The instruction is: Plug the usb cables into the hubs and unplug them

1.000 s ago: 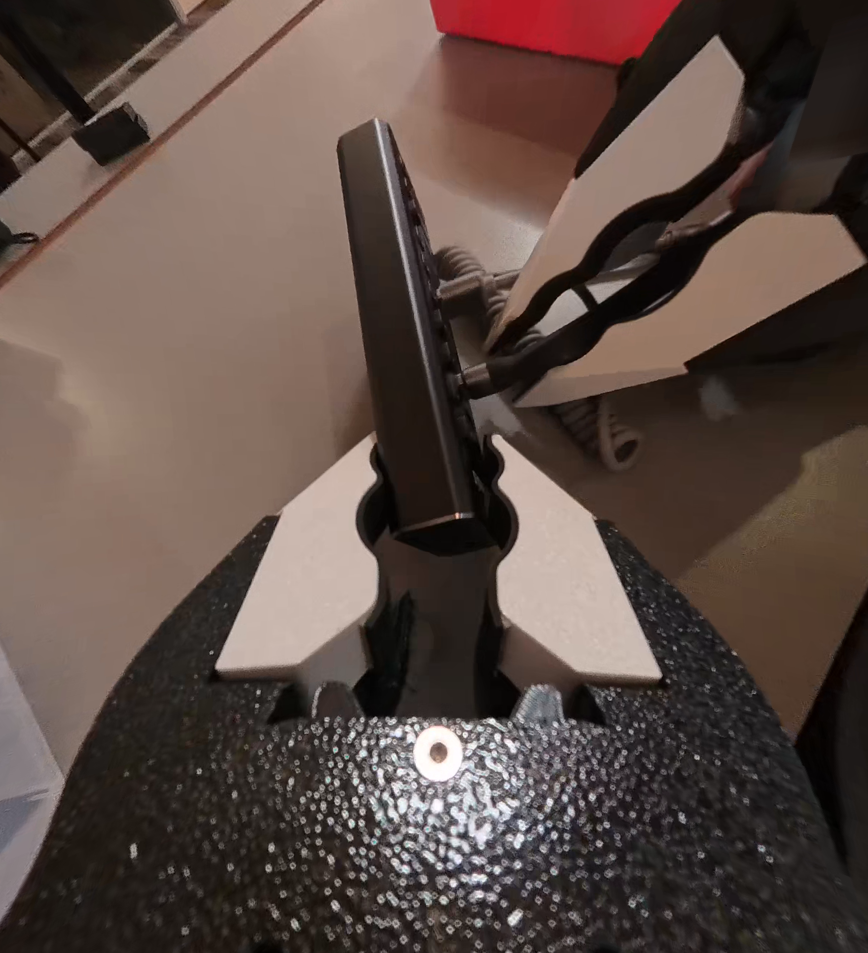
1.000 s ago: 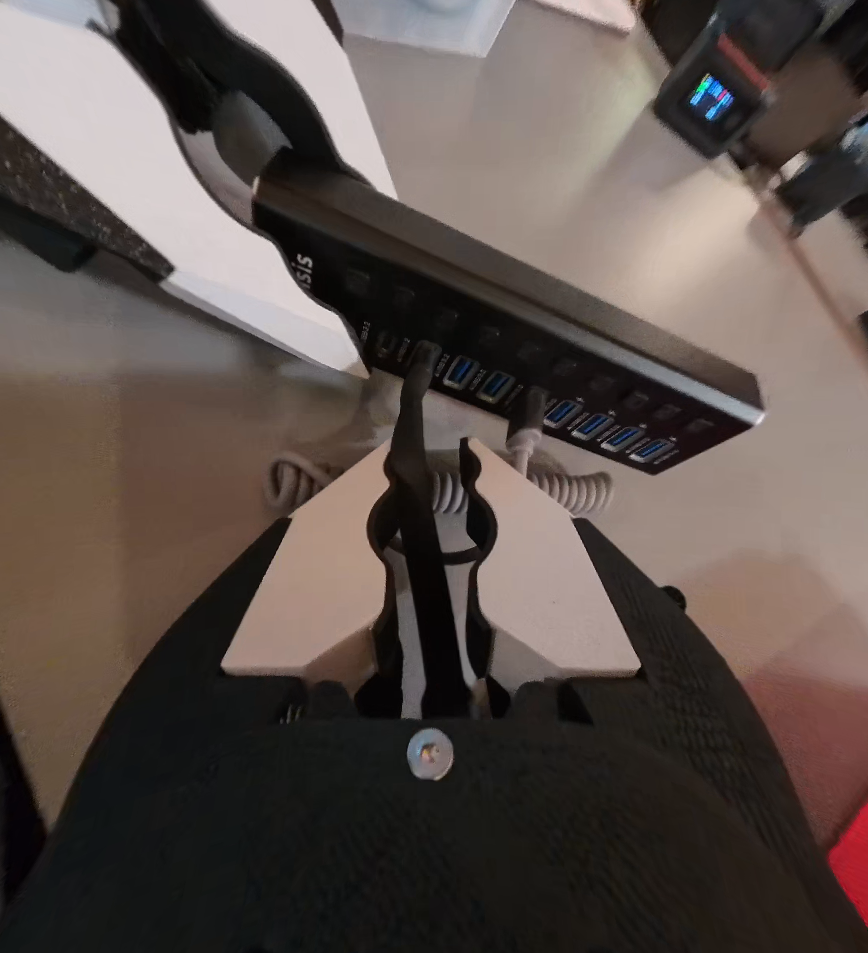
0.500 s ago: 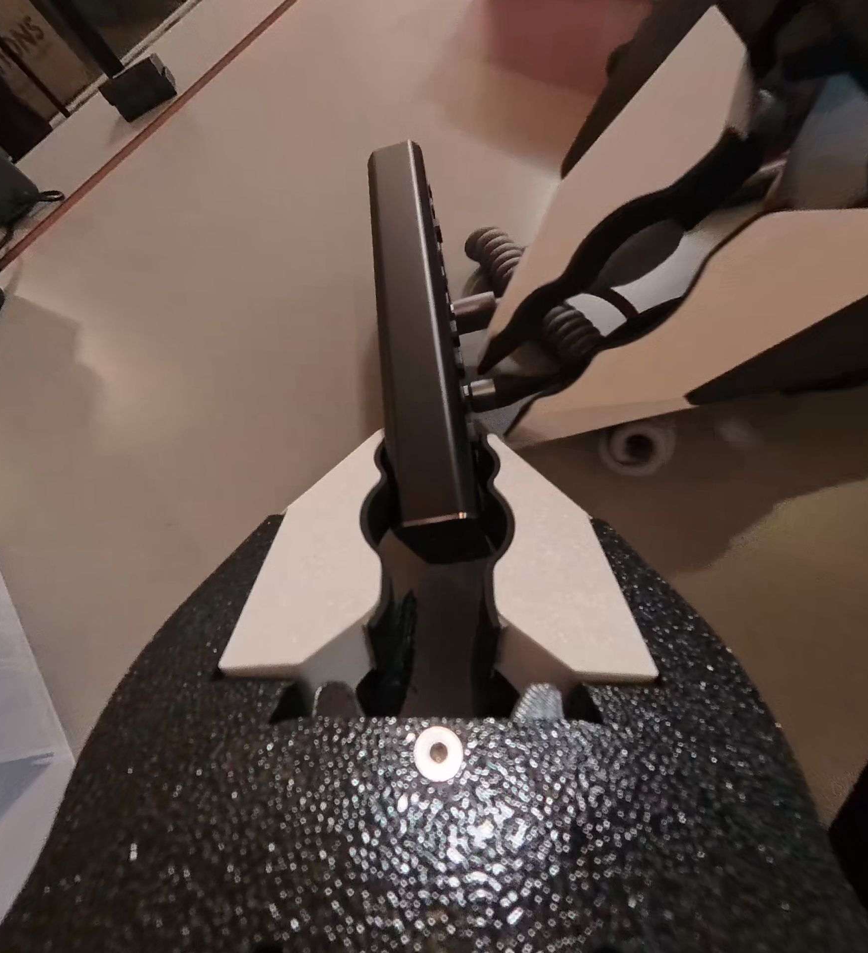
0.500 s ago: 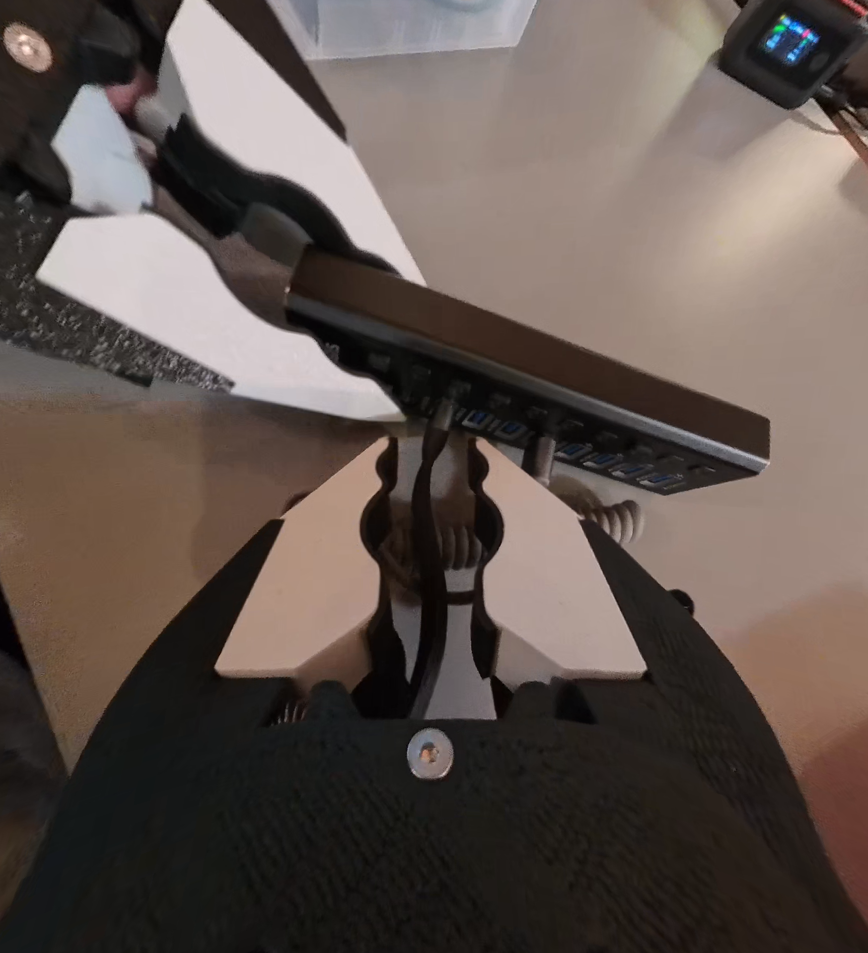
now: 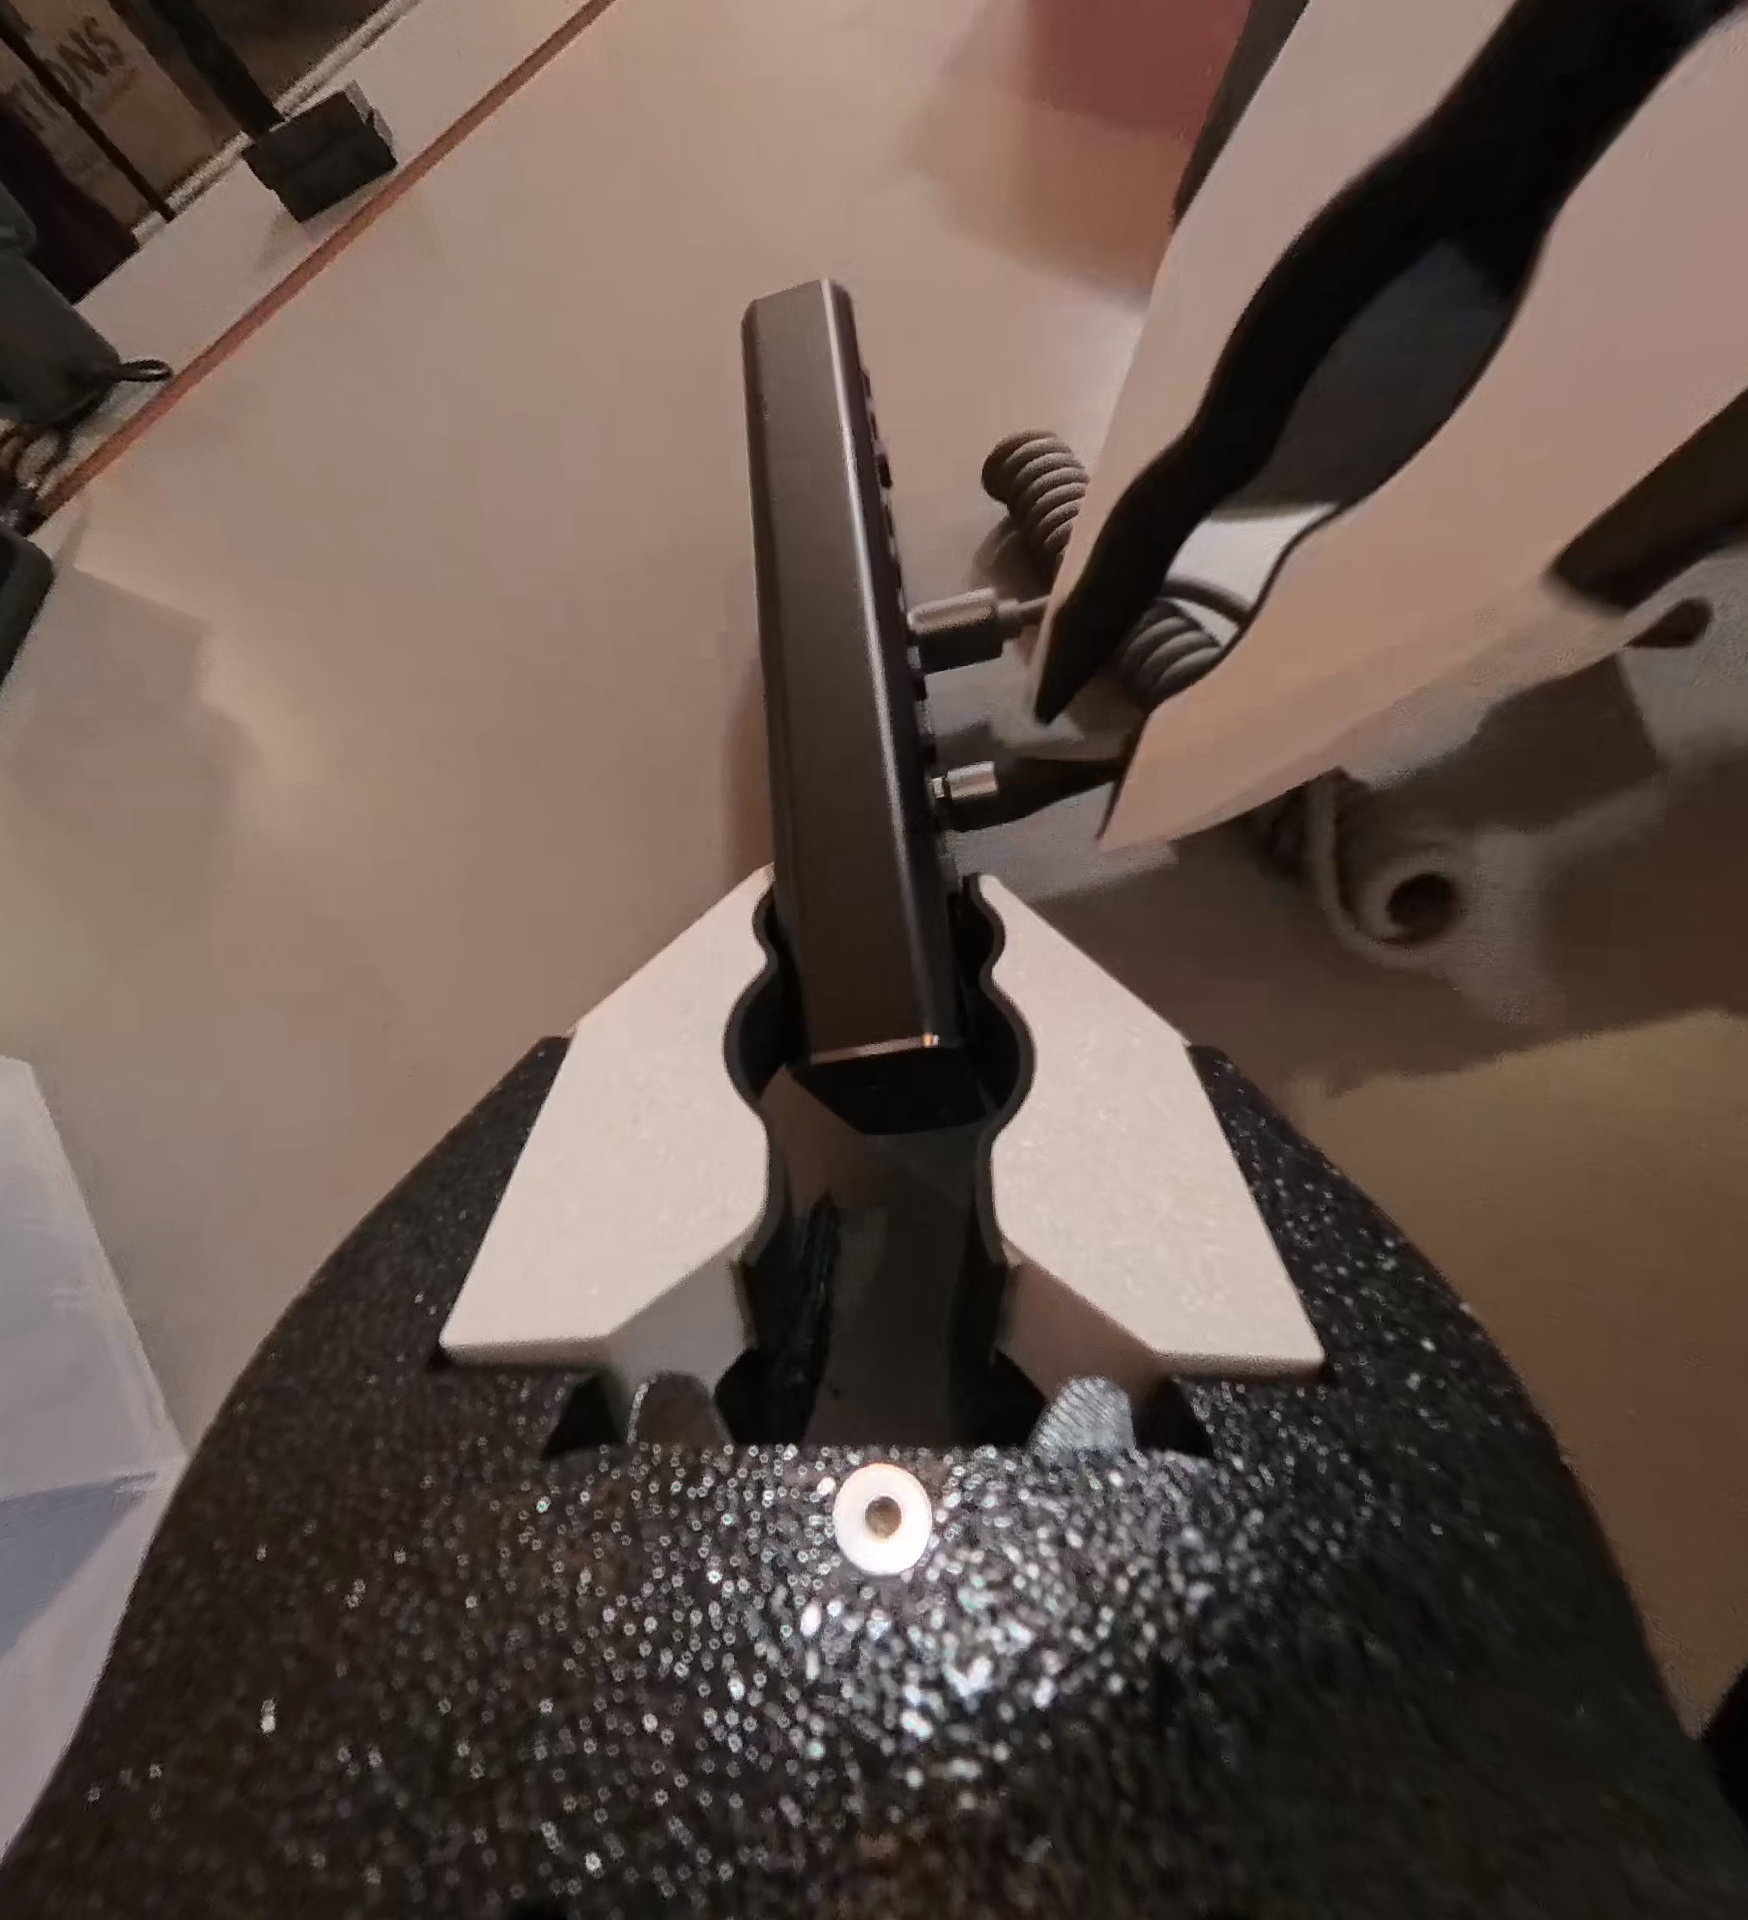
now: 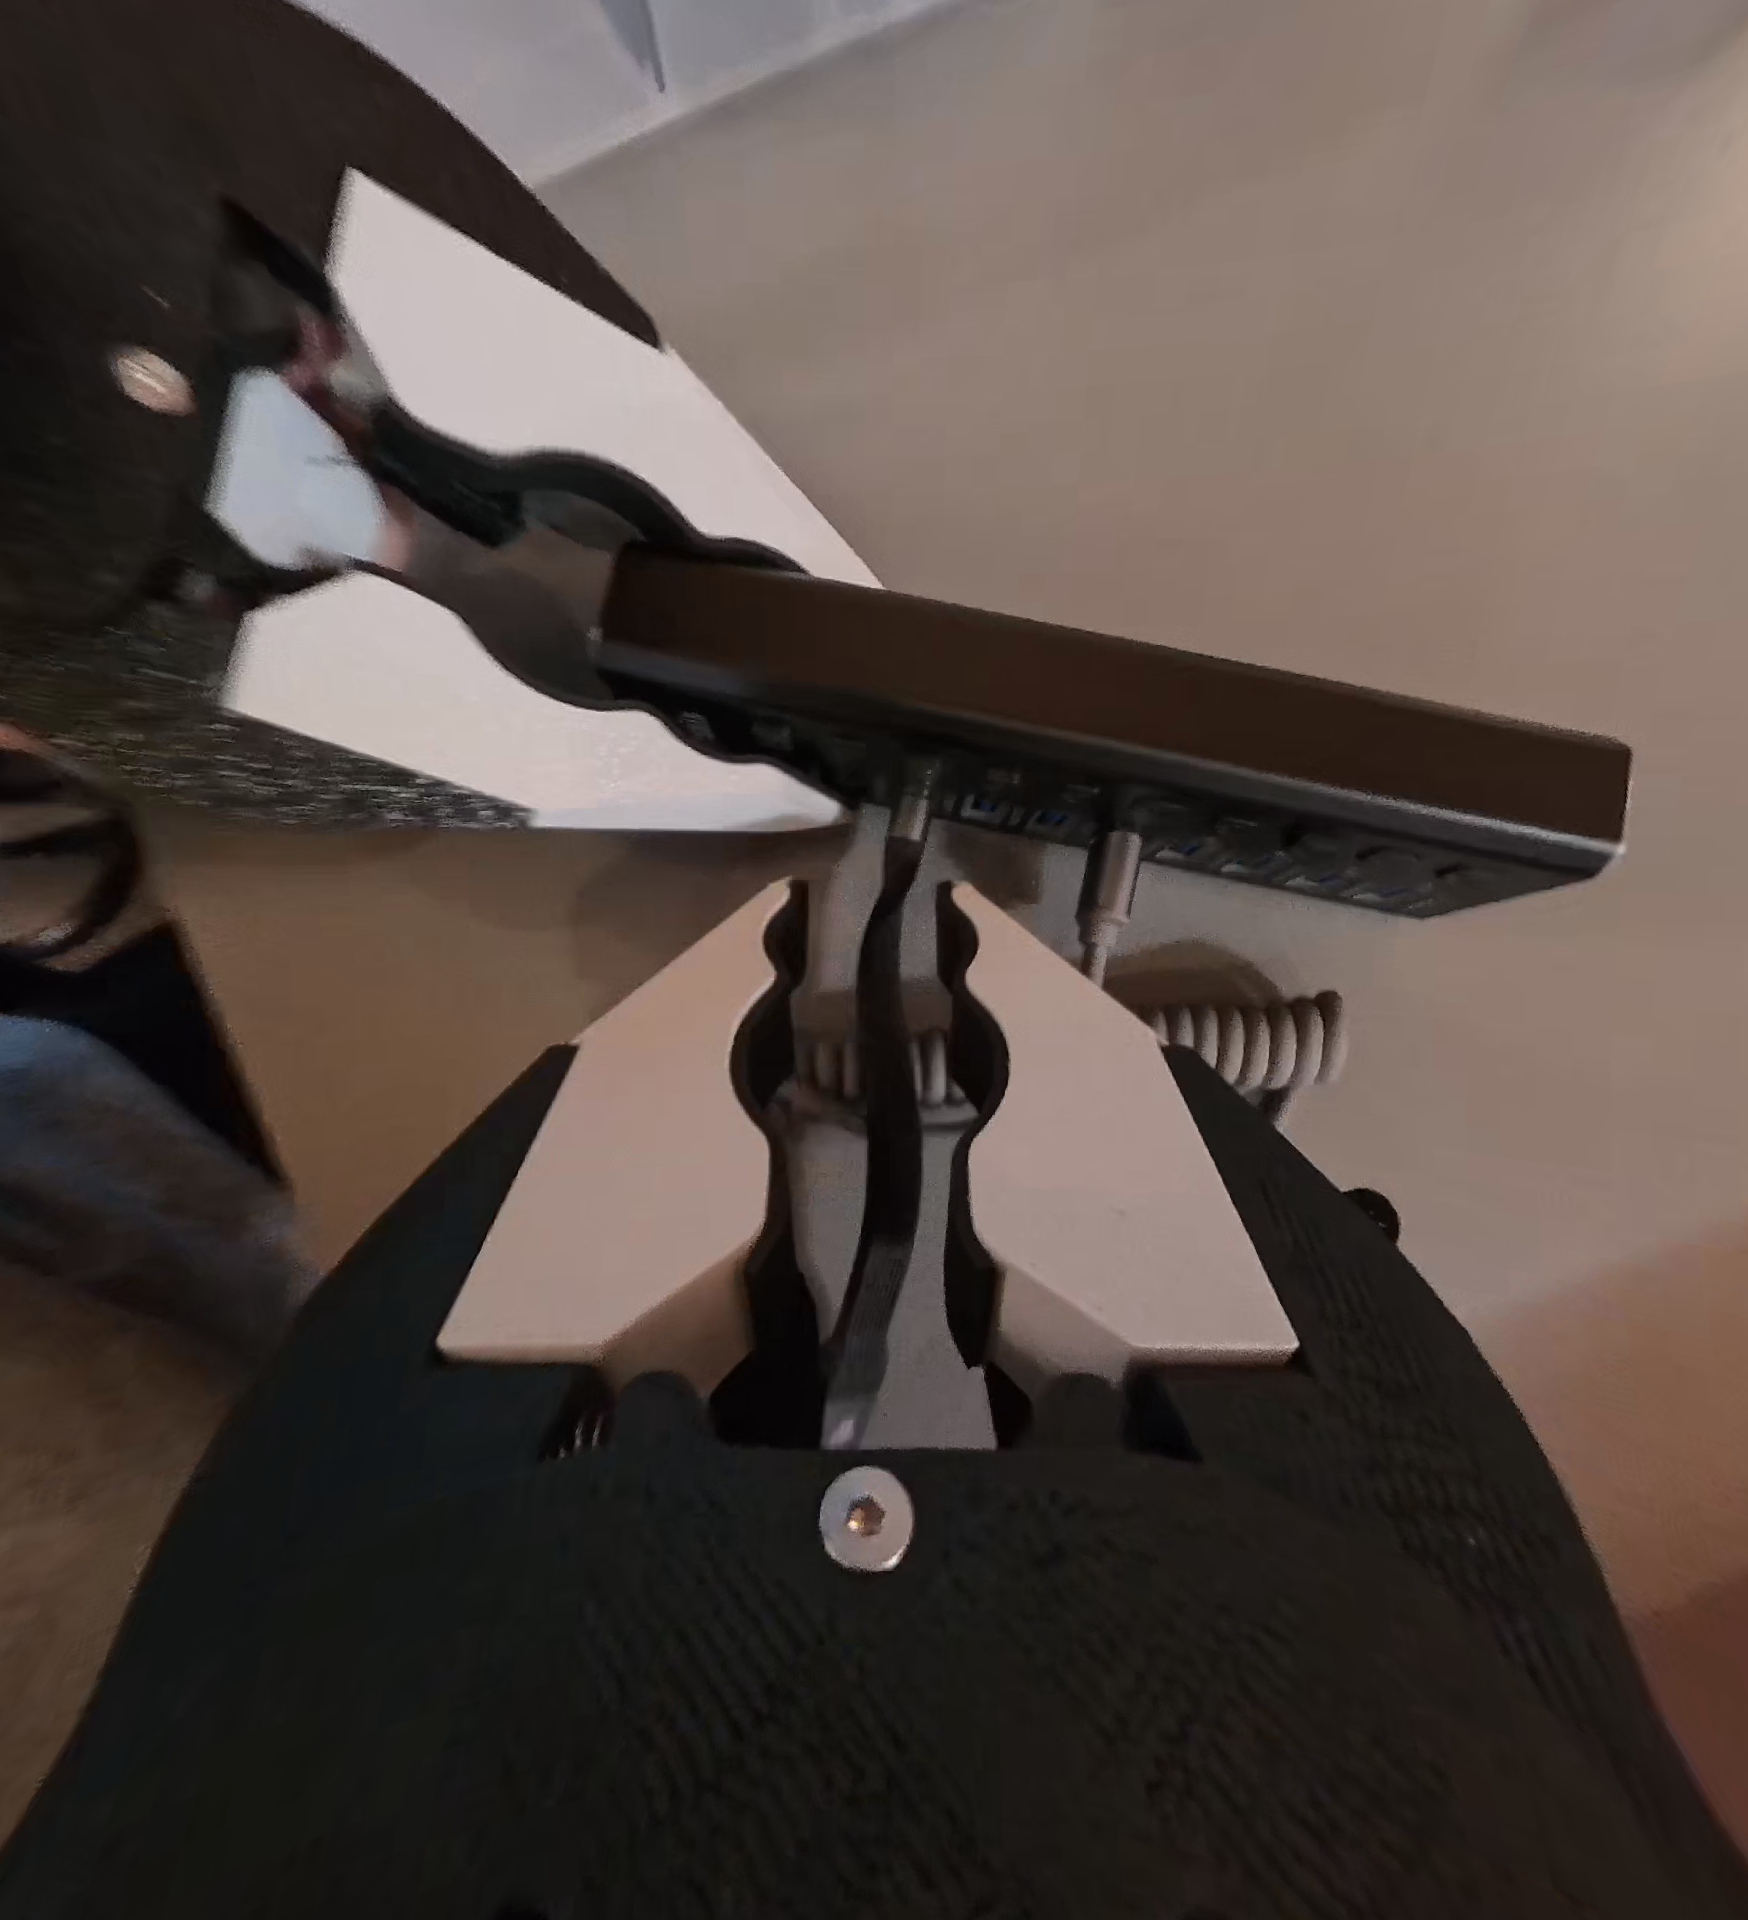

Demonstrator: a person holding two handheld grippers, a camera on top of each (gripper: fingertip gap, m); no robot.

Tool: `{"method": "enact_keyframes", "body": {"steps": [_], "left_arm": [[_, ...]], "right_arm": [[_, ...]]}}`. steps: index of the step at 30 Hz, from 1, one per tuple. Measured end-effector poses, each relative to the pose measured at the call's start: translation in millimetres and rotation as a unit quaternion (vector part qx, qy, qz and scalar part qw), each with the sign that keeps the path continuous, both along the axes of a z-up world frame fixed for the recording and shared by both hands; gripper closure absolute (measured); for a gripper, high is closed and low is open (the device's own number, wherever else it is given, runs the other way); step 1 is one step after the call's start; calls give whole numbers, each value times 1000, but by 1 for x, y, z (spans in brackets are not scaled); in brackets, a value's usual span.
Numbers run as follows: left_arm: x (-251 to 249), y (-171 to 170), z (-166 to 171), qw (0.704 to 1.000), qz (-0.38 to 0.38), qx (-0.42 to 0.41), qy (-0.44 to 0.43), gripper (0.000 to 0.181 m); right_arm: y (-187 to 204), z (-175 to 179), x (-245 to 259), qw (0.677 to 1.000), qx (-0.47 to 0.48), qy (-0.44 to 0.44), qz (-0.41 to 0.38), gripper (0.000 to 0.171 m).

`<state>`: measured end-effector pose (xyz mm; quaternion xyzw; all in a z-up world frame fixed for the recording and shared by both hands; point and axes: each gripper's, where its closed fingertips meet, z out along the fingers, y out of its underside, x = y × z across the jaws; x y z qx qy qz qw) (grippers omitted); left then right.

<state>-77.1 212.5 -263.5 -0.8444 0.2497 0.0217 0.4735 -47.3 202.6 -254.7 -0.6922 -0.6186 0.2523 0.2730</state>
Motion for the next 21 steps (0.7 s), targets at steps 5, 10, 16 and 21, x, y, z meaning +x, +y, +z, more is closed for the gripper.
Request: {"method": "enact_keyframes", "body": {"steps": [5,10,16,21], "left_arm": [[-4,2,0,1000,9,-3,-14,153],[-3,2,0,1000,8,-1,-7,152],[-3,3,-2,999,-5,-22,-45,151],[-3,10,-4,998,5,-35,-56,153]], "right_arm": [[12,14,-3,1000,7,18,-12,143],[16,-16,-12,998,40,-55,-5,150],[15,-16,-19,996,80,-45,13,164],[16,-16,-19,997,68,-43,9,164]]}}
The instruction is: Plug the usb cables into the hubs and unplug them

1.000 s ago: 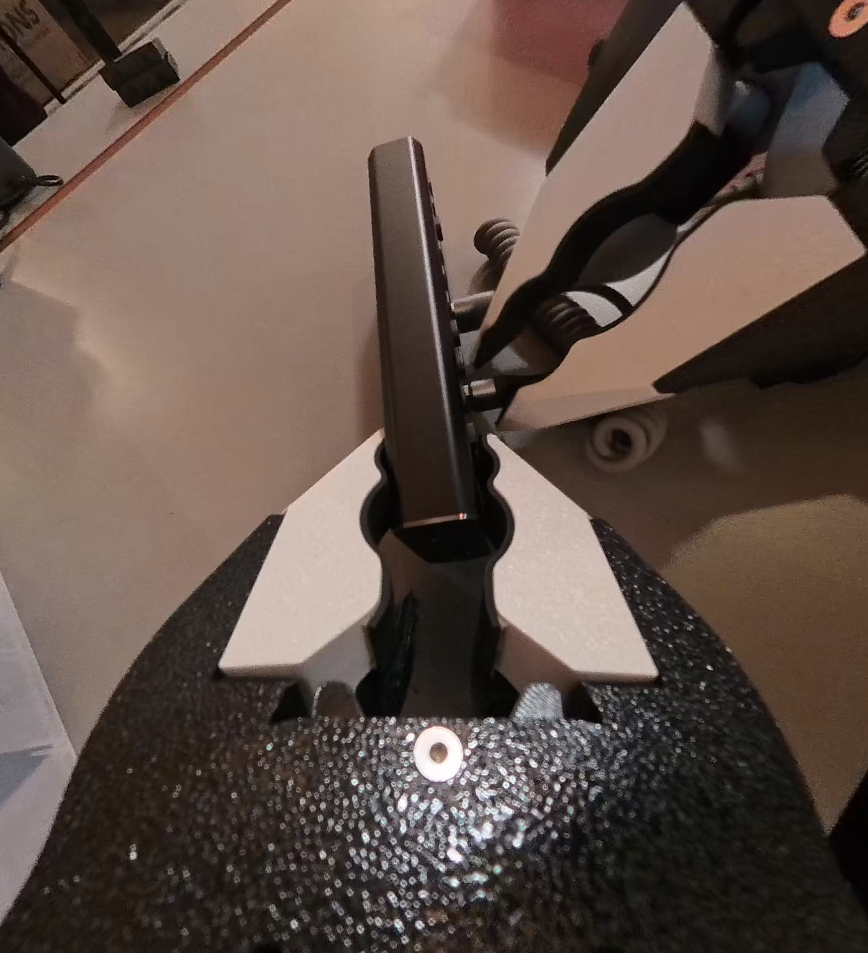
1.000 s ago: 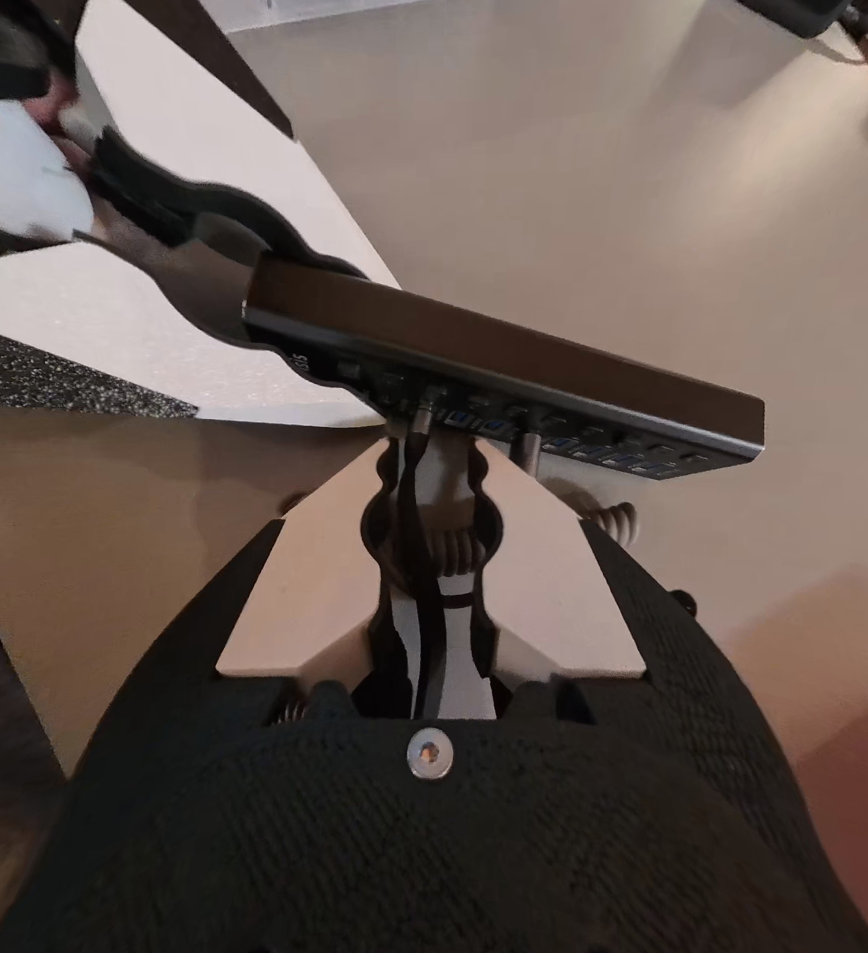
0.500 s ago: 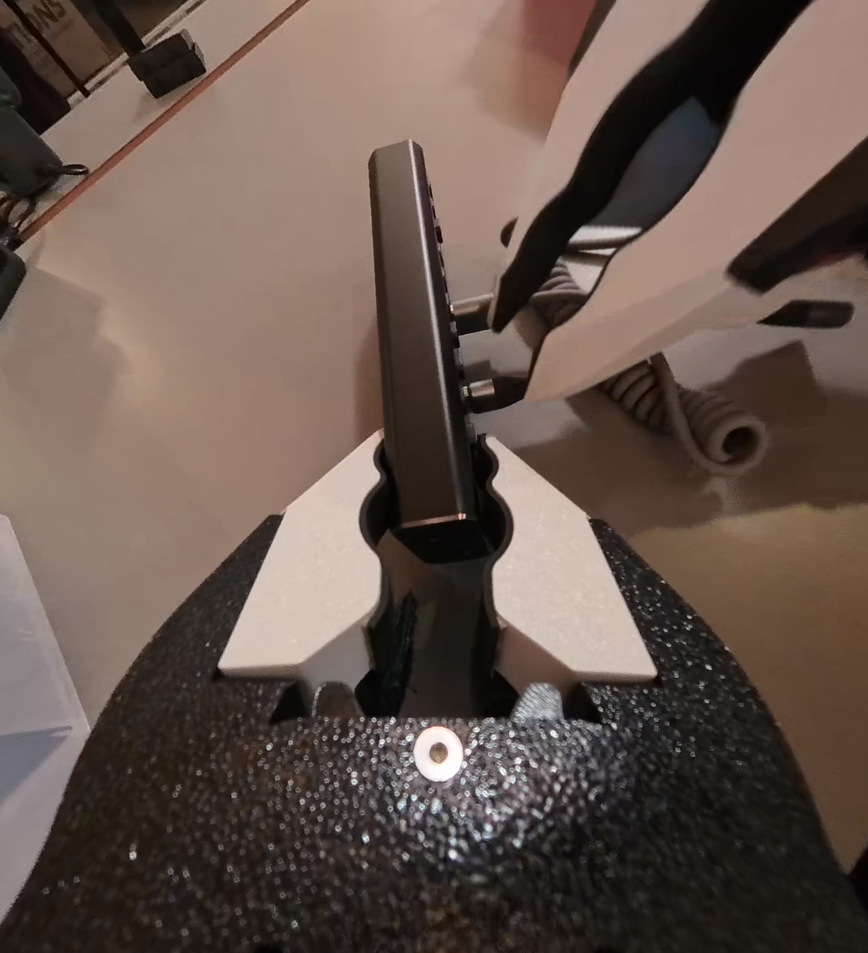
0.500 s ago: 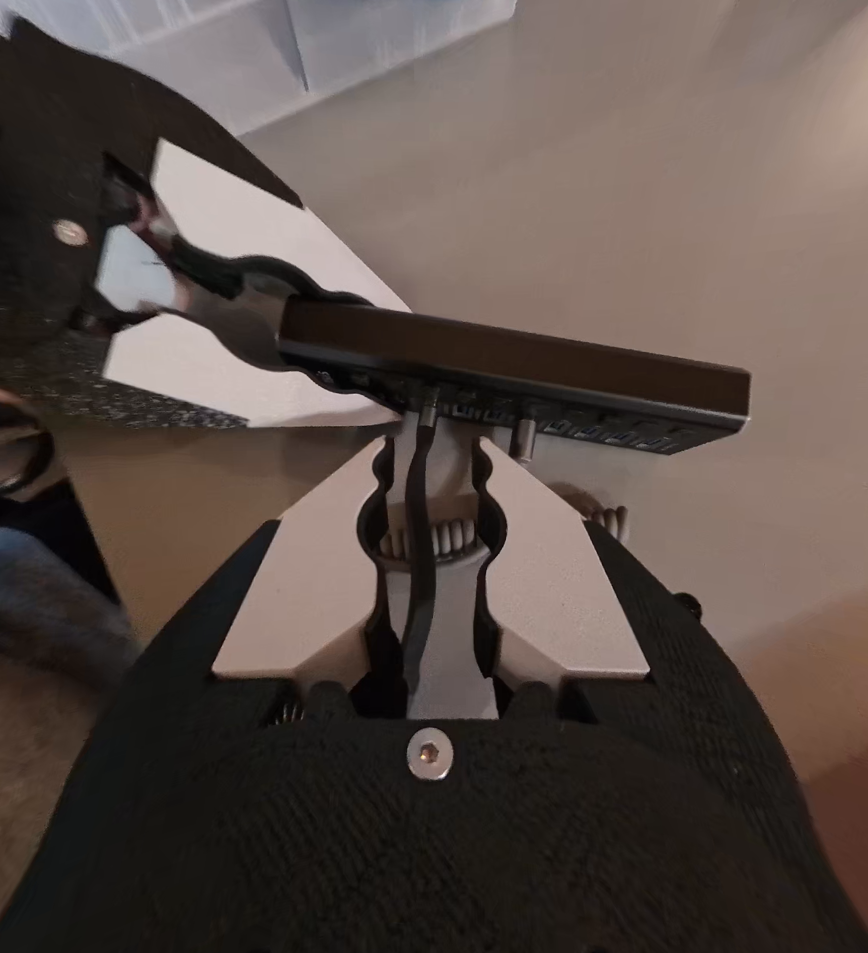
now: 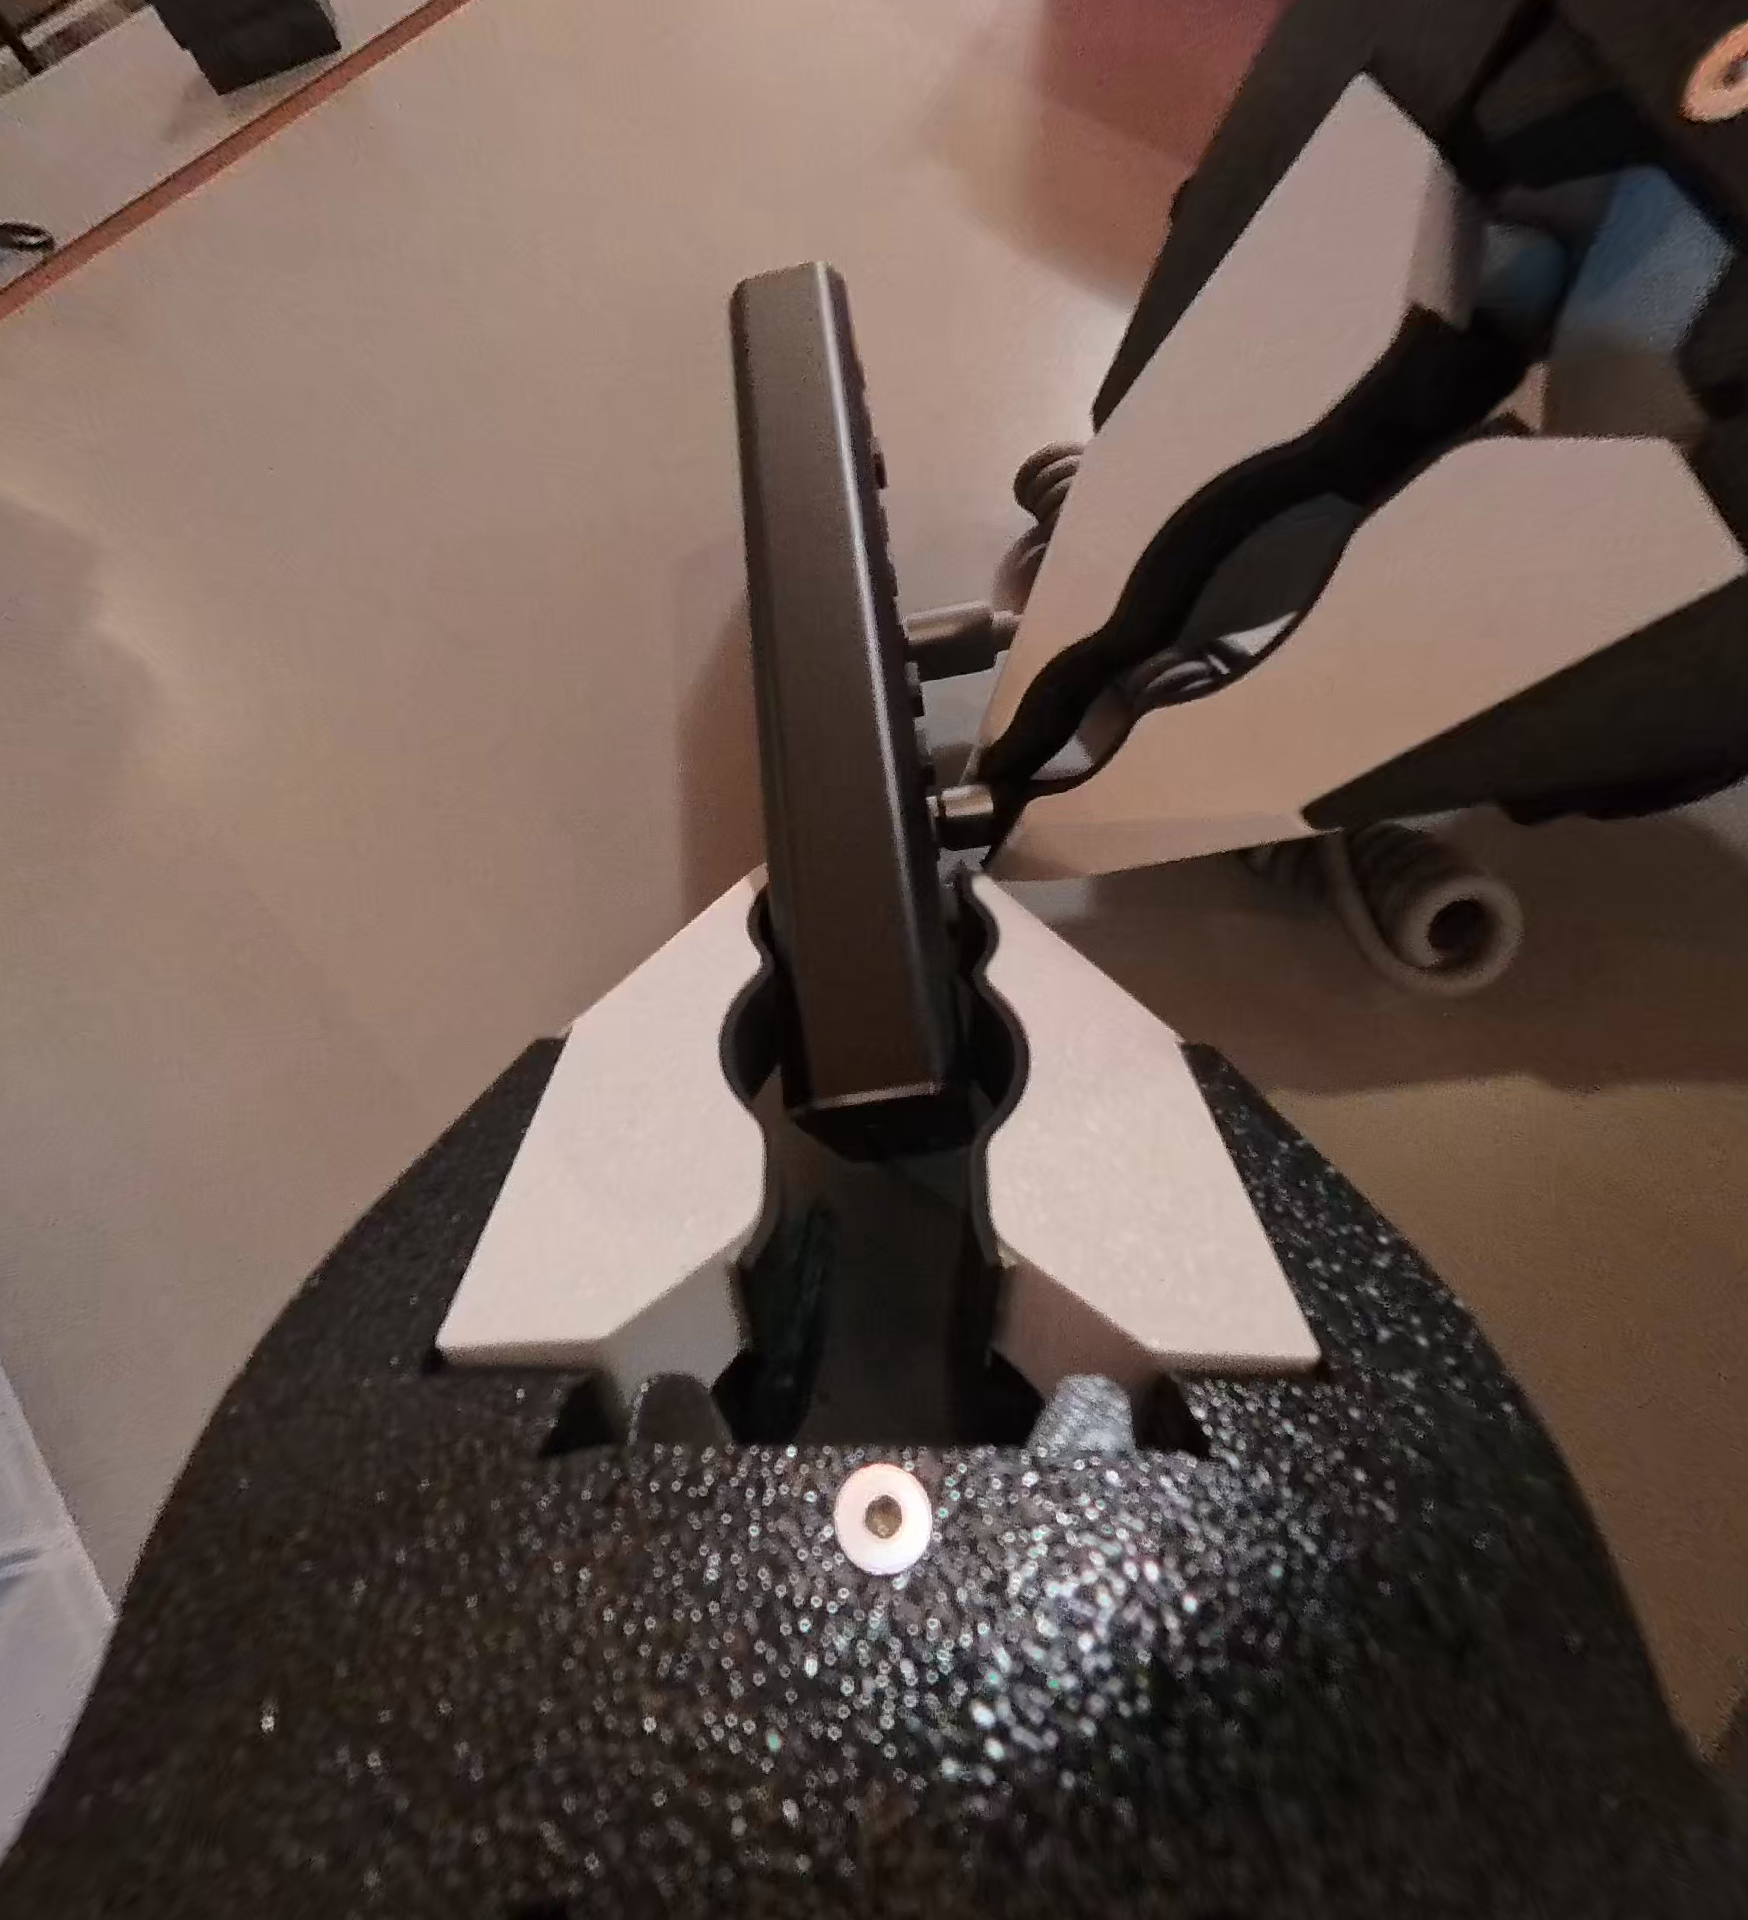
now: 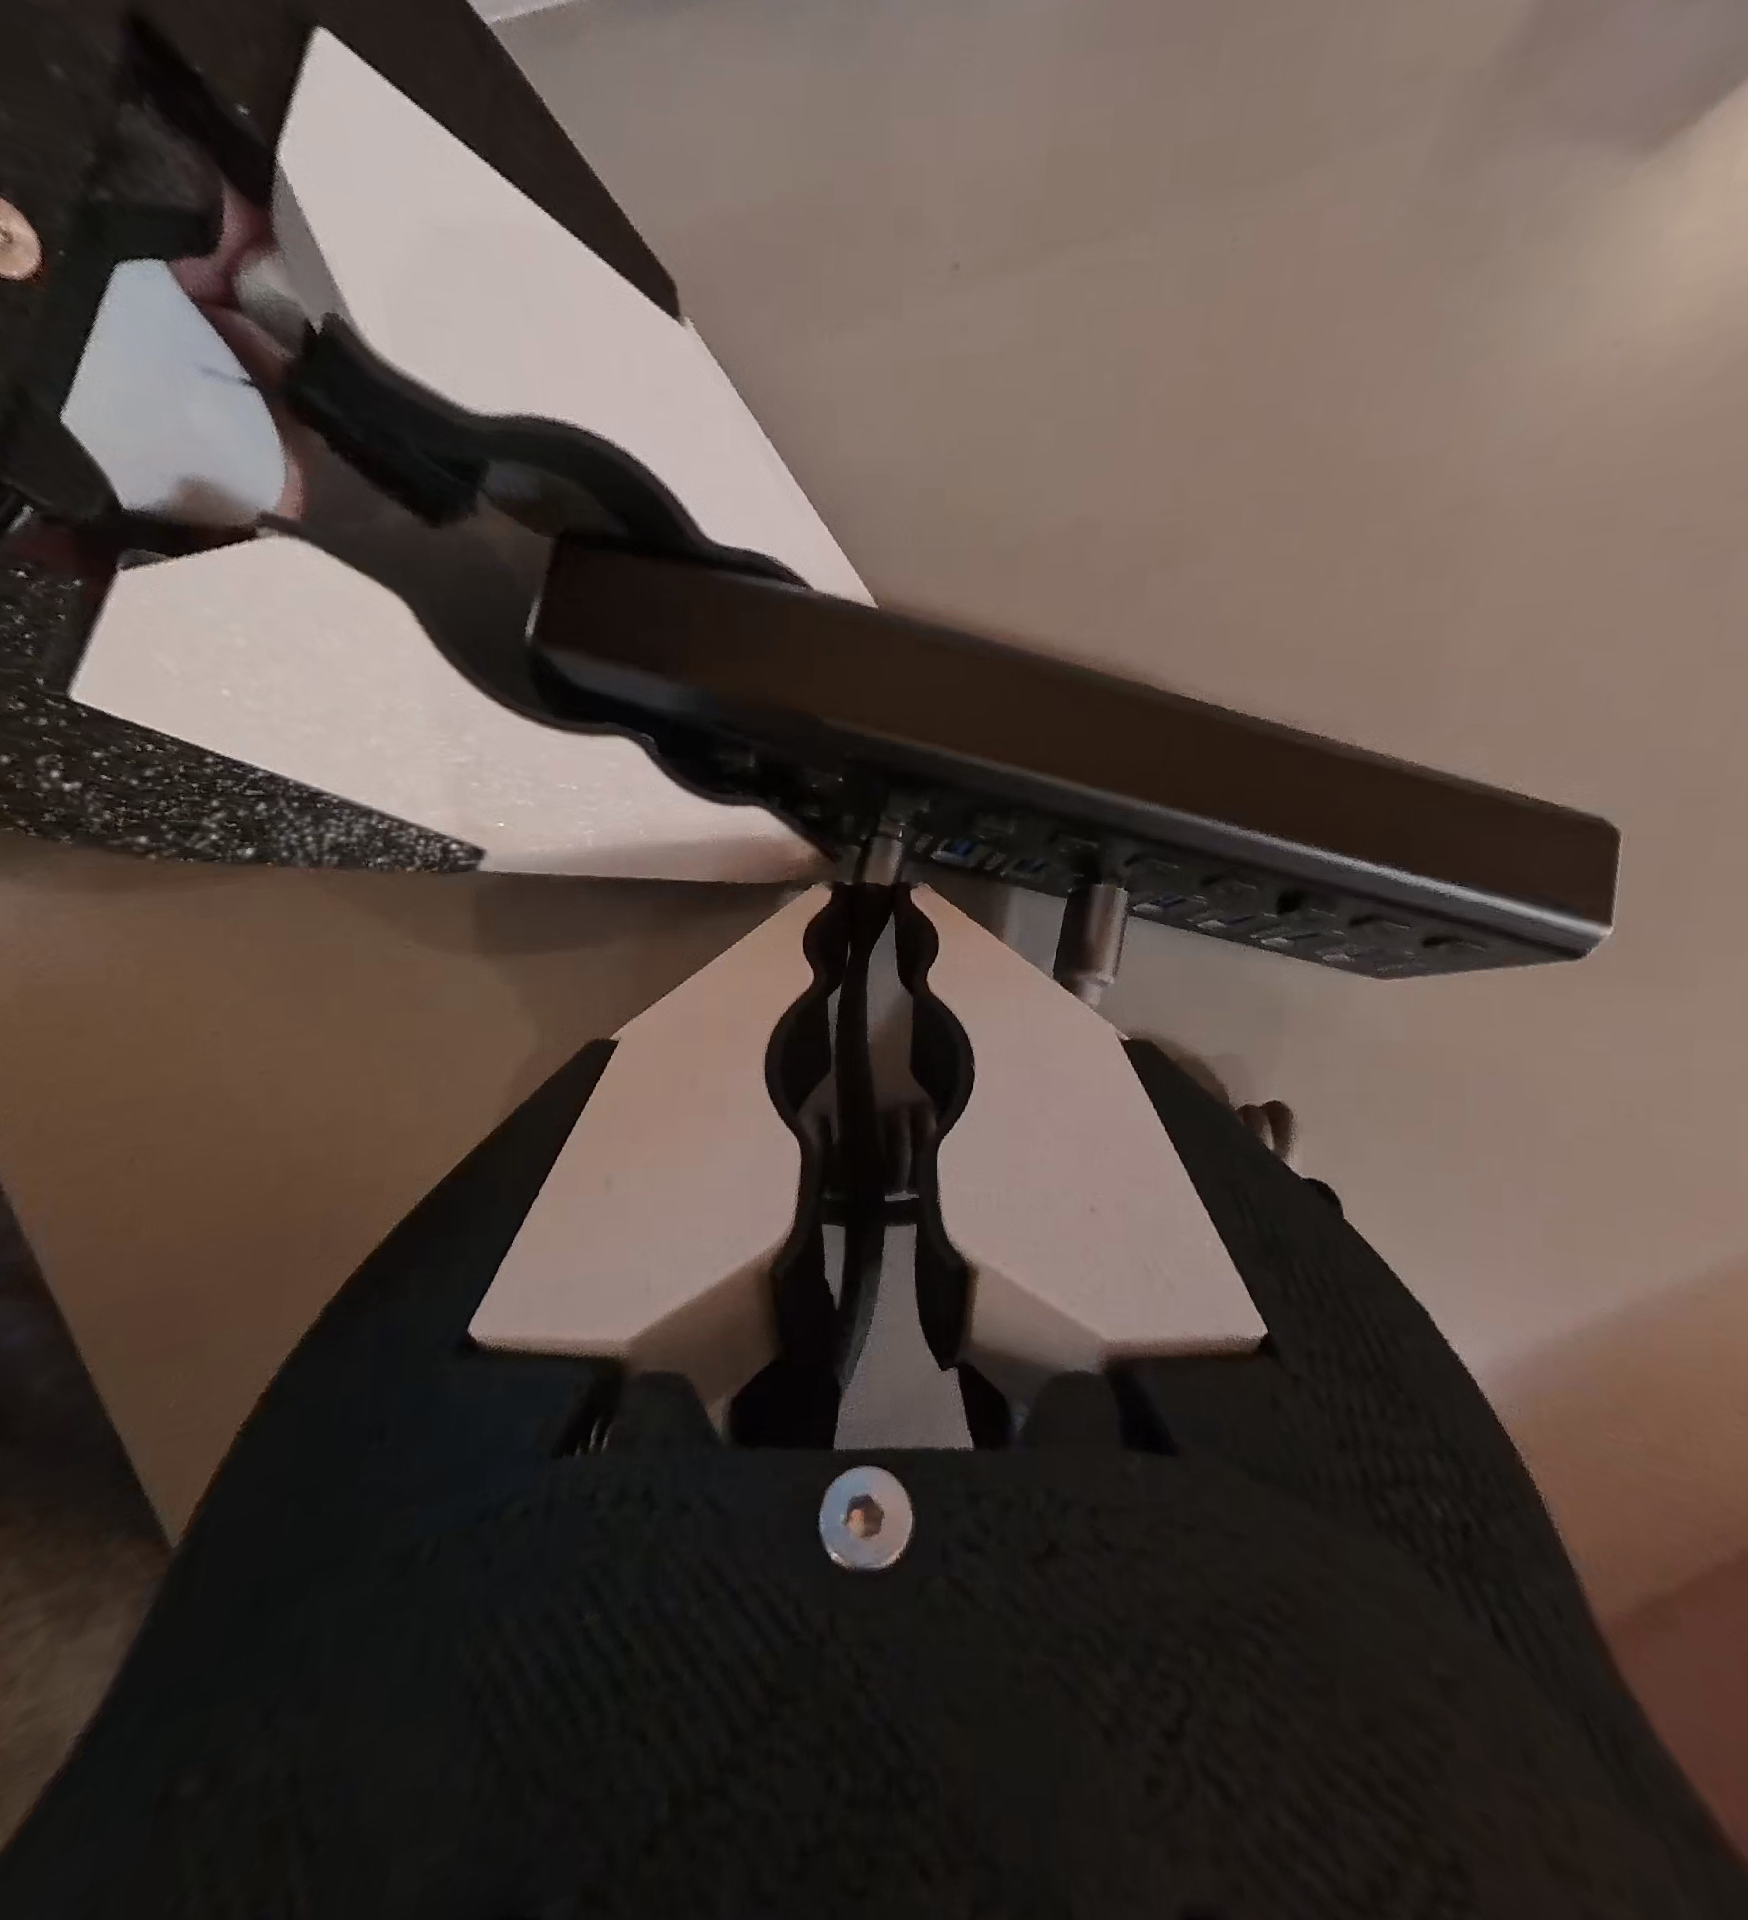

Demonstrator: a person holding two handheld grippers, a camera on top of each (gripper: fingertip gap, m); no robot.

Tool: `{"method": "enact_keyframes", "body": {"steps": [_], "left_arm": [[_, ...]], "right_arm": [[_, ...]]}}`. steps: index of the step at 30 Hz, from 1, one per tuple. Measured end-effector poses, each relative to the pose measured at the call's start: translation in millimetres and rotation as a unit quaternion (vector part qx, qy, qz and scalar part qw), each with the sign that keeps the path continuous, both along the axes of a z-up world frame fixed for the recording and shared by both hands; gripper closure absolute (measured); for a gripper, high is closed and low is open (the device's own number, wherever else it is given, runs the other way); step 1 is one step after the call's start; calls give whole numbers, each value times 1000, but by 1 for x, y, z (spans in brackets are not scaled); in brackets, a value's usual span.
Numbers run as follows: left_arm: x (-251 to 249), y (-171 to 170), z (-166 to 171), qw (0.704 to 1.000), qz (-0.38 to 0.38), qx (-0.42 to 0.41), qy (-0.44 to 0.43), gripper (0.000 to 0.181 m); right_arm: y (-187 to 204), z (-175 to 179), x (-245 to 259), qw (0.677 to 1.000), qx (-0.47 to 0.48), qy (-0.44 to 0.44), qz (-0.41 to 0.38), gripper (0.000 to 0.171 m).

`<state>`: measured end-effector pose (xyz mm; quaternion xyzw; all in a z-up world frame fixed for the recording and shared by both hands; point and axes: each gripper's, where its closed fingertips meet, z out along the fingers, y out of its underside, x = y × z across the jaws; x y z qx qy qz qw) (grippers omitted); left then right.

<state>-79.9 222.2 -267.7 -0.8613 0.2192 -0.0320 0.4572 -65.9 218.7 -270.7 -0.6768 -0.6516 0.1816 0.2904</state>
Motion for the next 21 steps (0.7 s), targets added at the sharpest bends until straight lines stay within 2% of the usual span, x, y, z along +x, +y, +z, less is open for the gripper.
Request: {"method": "enact_keyframes", "body": {"steps": [5,9,10,14,15,18,19,21], "left_arm": [[-2,-1,-1,1000,13,-8,-12,155],[-1,-3,-1,1000,10,-13,-22,155],[-1,-2,-1,1000,12,-11,-18,154],[1,-3,-1,1000,6,-13,-24,155],[2,-4,-1,1000,2,-12,-23,155],[7,-3,-1,999,-4,-15,-28,154],[8,-3,-2,1000,-5,-15,-25,155],[9,-3,-2,1000,-6,-15,-25,155]], "right_arm": [[-1,0,1,1000,22,0,18,165],[-5,1,3,996,-81,41,20,166],[-4,1,3,997,-69,42,18,166],[-3,1,7,993,114,-17,1,167],[-4,1,8,993,116,-15,5,167],[-7,2,12,998,-40,47,-6,168],[-7,1,13,997,-57,56,-11,168],[-5,1,15,999,20,31,-16,169]]}}
